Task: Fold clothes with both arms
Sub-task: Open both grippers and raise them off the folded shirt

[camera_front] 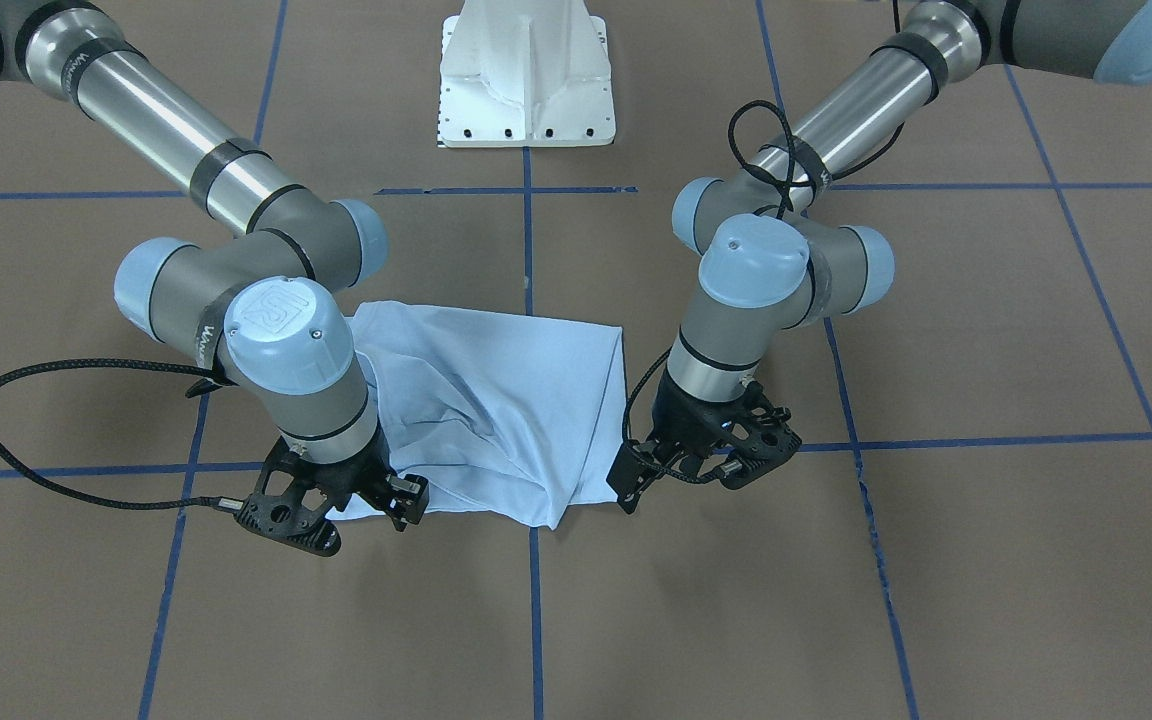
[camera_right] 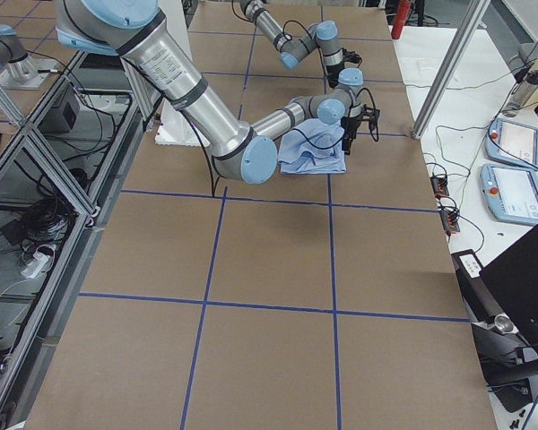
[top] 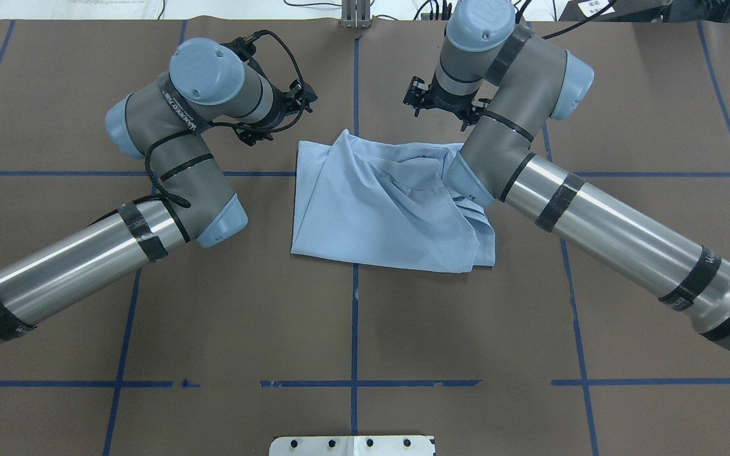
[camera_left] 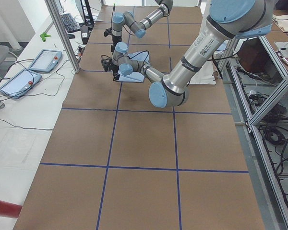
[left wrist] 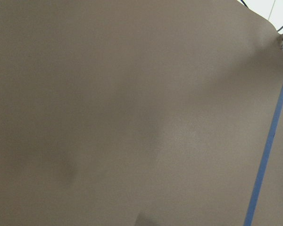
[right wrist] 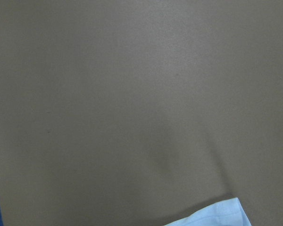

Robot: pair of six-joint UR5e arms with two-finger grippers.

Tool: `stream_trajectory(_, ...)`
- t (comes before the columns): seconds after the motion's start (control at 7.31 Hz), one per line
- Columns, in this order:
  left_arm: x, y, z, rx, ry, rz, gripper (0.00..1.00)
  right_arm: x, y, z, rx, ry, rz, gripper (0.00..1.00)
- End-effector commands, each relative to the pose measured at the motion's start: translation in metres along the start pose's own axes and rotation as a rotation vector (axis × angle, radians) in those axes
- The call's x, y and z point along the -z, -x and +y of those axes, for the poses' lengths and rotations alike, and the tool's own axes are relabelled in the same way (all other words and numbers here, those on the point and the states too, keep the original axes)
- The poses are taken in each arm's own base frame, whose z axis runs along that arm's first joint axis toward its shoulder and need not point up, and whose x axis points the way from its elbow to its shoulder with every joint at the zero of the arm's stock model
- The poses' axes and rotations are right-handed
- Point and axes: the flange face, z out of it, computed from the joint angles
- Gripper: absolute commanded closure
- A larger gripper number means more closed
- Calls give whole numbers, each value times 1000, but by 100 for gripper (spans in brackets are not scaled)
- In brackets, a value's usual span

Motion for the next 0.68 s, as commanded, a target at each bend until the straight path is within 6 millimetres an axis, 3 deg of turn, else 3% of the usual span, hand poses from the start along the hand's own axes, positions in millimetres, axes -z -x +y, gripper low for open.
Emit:
stream_trajectory(0.0, 10, -27, 16, 23, 14, 33, 3, 10, -15, -23, 133, 4, 52, 0)
stream_trajectory(0.14, 6, -36, 30, -11, 26, 36, 7, 29, -36, -56, 186, 36, 37, 0)
stream_trajectory(0.27, -7, -37, 31, -83, 22, 17, 11, 44, -58, -83, 176, 71, 7, 0)
stream_trajectory(0.41, -16, -49, 33, -127, 22, 7, 15, 54, -72, -98, 154, 92, -14, 0)
stream_trajectory(0.55, -24, -61, 61, -165, 7, 11, 19, 57, -78, -103, 146, 96, -23, 0)
